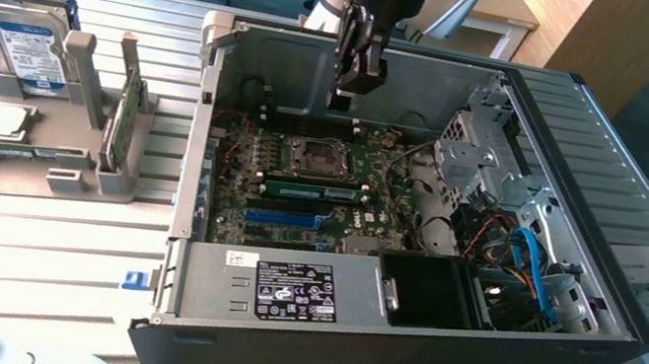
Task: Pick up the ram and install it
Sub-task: 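Press down the ram until it locks into place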
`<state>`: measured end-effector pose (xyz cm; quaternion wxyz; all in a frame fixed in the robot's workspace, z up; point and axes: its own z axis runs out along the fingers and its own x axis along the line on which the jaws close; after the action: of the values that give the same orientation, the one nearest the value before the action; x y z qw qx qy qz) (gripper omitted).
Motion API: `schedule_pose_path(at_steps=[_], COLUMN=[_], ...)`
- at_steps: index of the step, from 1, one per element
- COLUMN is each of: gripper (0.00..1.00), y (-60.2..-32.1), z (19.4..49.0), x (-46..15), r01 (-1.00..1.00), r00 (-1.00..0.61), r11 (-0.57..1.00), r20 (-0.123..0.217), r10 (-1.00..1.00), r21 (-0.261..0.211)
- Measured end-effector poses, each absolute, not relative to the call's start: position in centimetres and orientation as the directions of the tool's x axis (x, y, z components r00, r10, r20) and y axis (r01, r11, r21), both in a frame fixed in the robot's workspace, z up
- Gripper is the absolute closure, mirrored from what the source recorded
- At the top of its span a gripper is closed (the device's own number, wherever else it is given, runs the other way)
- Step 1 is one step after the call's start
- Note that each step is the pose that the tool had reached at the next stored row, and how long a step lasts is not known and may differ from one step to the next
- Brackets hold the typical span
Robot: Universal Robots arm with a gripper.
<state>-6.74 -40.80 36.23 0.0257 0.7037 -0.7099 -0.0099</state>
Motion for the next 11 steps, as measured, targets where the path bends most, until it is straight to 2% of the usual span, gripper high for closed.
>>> schedule_pose_path(at_steps=[11], gripper=[0.9], y=[-40.8], z=[36.23], x=[-6.74], r01=[-0.99], r00=[-0.133], r11=[0.134], r20=[0.023], r10=[-0.991], r21=[0.05])
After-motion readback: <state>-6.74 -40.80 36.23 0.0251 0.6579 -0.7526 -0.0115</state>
